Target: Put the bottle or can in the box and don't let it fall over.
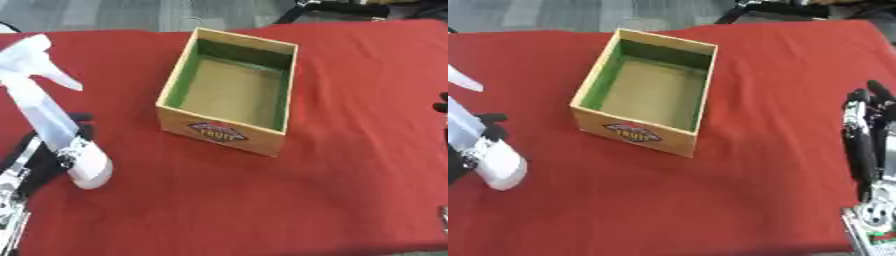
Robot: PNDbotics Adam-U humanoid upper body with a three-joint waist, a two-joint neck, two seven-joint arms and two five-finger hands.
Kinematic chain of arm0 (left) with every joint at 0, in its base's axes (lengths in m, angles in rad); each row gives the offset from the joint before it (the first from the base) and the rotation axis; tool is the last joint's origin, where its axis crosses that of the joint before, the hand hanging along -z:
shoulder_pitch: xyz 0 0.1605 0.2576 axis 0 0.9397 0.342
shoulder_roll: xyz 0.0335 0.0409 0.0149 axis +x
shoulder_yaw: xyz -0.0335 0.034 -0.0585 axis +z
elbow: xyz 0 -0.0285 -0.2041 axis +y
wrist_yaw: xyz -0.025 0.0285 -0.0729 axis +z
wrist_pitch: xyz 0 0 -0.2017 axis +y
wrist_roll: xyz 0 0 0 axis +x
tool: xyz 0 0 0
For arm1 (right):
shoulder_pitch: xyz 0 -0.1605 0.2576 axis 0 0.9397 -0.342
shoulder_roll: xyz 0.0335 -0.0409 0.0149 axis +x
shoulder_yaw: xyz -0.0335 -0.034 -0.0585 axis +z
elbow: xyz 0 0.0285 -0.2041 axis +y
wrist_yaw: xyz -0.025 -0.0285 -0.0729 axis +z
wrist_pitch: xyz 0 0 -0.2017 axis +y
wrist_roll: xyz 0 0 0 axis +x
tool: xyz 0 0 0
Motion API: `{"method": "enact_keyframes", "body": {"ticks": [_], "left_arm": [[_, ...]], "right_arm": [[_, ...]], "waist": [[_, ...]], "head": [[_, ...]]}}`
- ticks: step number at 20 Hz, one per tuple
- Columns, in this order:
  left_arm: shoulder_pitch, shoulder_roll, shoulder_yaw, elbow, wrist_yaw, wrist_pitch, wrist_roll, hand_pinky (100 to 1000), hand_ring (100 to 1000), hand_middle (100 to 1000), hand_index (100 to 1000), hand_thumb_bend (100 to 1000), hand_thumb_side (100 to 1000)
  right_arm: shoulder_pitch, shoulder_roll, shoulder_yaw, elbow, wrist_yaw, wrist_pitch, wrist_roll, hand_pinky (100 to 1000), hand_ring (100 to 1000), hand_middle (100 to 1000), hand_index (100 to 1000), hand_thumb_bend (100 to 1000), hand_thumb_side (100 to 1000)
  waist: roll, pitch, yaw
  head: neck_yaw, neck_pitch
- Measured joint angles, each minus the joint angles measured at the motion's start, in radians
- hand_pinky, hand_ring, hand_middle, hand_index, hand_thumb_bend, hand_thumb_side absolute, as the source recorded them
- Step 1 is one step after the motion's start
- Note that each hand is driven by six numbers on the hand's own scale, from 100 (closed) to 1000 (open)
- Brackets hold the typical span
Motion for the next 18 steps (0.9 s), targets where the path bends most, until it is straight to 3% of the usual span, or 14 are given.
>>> {"method": "enact_keyframes", "body": {"ticks": [4,11,18], "left_arm": [[-0.004,0.0,-0.002,0.003,-0.001,0.007,0.0,747,1000,694,328,100,565],[-0.009,0.0,-0.002,0.003,-0.01,0.025,0.0,762,1000,559,162,100,556],[-0.013,0.0,-0.005,0.003,-0.013,0.049,0.01,757,1000,504,144,100,534]], "right_arm": [[0.0,0.0,0.0,0.0,0.0,0.0,0.0,896,727,692,886,100,804],[0.0,0.0,0.0,0.0,0.0,0.002,-0.002,898,721,685,886,100,806],[0.0,0.0,0.0,0.0,0.0,0.003,-0.003,902,715,673,886,100,805]], "waist": [[0.0,0.0,0.0],[0.0,0.0,0.0],[0.001,0.0,0.0]], "head": [[0.0,0.0],[0.001,0.0],[0.001,0.0]]}}
